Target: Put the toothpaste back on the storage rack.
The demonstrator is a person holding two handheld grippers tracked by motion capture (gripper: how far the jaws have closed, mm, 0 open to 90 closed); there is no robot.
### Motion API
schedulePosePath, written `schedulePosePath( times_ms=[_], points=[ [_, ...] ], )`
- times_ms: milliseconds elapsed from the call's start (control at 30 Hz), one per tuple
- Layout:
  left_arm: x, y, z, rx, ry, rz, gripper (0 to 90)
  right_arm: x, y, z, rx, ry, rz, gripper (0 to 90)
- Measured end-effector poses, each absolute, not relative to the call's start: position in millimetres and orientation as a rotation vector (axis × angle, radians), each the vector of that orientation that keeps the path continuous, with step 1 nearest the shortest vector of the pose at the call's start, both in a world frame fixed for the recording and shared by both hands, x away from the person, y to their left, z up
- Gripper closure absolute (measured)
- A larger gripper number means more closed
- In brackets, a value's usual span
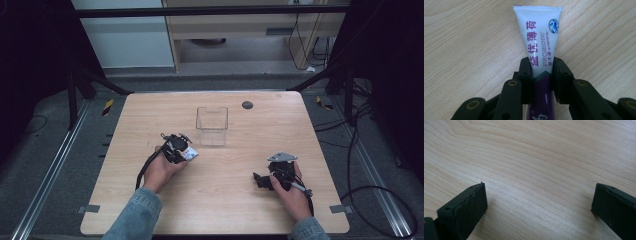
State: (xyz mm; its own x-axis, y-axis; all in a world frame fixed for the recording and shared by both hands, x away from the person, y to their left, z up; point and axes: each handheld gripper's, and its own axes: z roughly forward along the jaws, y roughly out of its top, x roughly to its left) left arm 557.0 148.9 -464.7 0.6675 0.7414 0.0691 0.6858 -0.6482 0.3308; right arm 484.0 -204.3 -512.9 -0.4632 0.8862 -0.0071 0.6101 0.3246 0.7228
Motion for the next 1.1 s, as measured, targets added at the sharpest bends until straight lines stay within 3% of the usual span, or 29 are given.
schedulePosePath(
  times_ms=[233, 400, 1100],
  points=[
    [556, 153, -460, 2.59, 1.132, 0.288, 78.6, 484, -204, -513, 1.325, 2.193, 0.932, 0.3],
    [550, 156, -458, 2.605, 1.127, 0.328, 79.2, 484, -204, -513, 1.325, 2.193, 0.932, 0.3],
    [536, 191, -406, 2.399, 1.124, 0.385, 79.6, 484, -204, -513, 1.325, 2.193, 0.933, 0.3]
  ],
)
